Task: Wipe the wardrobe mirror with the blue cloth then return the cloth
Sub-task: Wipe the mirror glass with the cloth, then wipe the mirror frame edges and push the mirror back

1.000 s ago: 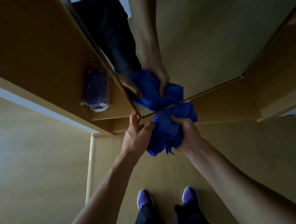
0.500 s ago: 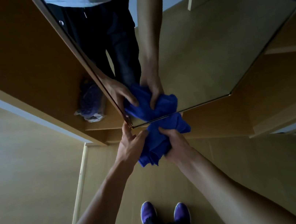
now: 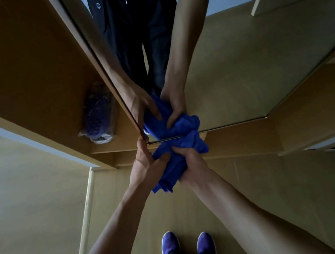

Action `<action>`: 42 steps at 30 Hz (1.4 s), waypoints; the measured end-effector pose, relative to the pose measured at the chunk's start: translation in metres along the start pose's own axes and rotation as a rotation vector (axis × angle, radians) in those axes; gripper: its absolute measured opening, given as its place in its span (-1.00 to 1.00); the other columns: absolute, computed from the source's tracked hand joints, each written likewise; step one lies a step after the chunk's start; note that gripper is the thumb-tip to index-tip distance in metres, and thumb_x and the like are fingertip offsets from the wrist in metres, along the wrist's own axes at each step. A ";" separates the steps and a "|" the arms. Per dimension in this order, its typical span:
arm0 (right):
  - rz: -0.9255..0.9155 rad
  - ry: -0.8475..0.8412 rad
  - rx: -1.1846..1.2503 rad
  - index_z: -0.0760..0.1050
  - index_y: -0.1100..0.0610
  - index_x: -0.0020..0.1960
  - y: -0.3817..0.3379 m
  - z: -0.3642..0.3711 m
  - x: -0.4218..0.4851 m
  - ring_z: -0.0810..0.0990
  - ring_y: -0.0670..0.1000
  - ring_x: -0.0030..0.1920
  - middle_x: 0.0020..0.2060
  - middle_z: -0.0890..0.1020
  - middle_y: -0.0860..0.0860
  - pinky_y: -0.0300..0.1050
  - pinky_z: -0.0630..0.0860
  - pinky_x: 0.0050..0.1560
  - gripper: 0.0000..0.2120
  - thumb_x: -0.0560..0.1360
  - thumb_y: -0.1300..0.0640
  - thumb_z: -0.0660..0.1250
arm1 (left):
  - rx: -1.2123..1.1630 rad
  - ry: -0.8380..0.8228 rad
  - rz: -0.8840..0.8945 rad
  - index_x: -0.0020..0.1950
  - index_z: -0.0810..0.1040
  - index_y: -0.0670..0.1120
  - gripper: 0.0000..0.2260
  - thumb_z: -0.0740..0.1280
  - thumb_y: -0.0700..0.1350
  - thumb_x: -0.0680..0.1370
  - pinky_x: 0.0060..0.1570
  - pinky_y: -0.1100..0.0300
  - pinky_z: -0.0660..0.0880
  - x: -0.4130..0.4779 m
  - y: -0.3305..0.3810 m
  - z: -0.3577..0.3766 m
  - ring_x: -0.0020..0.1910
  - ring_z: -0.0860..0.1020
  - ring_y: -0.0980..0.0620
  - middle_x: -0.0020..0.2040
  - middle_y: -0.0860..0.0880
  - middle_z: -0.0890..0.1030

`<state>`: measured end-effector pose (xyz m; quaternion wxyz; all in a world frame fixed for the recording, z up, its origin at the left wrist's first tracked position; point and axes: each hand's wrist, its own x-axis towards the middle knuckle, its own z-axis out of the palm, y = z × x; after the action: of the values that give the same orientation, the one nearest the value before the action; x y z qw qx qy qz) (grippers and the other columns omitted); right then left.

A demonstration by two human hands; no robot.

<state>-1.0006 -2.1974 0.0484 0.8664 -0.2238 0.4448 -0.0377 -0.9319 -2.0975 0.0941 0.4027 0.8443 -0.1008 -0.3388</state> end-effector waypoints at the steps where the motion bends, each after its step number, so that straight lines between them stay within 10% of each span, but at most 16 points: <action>1: -0.011 0.017 -0.006 0.54 0.26 0.22 -0.006 -0.003 0.000 0.70 0.15 -0.15 -0.12 0.70 0.17 -0.04 0.64 -0.17 -0.75 0.60 0.18 0.26 | -0.032 0.007 0.006 0.55 0.14 0.08 -0.23 0.43 0.08 0.41 0.17 -0.17 0.56 0.002 0.001 0.002 0.23 0.58 -0.17 0.34 -0.13 0.55; 8: -0.114 0.087 -0.014 0.51 0.29 0.20 -0.041 -0.036 -0.006 0.65 0.18 0.03 0.03 0.64 0.22 0.03 0.58 0.03 -0.74 0.61 0.15 0.23 | -0.190 0.045 0.065 0.58 0.11 0.08 -0.22 0.51 -0.13 0.51 -0.14 0.21 0.56 0.024 0.005 0.010 -0.06 0.56 0.26 0.40 0.08 0.32; 14: -0.205 0.148 0.008 0.48 0.30 0.31 -0.057 -0.060 -0.006 0.60 0.21 0.12 0.10 0.59 0.23 0.07 0.53 0.11 -0.67 0.60 0.18 0.25 | -0.144 0.064 0.082 0.61 0.00 0.07 -0.18 0.49 -0.04 0.53 0.29 -0.06 0.45 0.037 -0.001 0.017 0.41 0.39 -0.07 0.58 -0.02 0.21; 19: -0.248 0.254 0.041 0.49 0.27 0.36 -0.063 -0.077 -0.003 0.61 0.24 0.24 0.24 0.62 0.23 0.16 0.53 0.29 -0.61 0.56 0.22 0.33 | -0.187 0.093 0.049 0.60 -0.07 0.14 -0.16 0.46 0.01 0.54 0.15 0.06 0.43 0.043 -0.004 0.033 0.26 0.50 0.00 0.58 -0.06 0.27; 27: -0.262 0.355 -0.009 0.55 0.15 0.22 -0.056 -0.066 0.001 0.72 0.09 -0.07 0.02 0.72 0.11 -0.10 0.60 -0.24 -0.70 0.50 0.25 0.41 | -0.357 0.099 -0.050 0.60 -0.36 0.15 0.05 0.47 0.02 0.51 0.42 -0.17 0.40 0.048 0.003 0.052 0.44 0.44 -0.19 0.59 -0.20 0.27; 42: -0.353 0.456 0.132 0.51 0.24 0.31 -0.094 -0.108 -0.015 0.69 0.16 -0.05 0.14 0.67 0.19 -0.01 0.63 -0.09 -0.64 0.51 0.30 0.38 | -0.455 0.124 0.014 0.57 -0.47 0.08 0.09 0.46 -0.06 0.53 0.35 -0.18 0.46 0.050 0.004 0.063 0.09 0.63 0.07 0.43 -0.07 0.53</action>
<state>-1.0823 -2.3157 0.0450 0.7370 -0.2265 0.5786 -0.2661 -0.9352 -2.1609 0.0446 0.5902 0.7505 -0.0026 -0.2974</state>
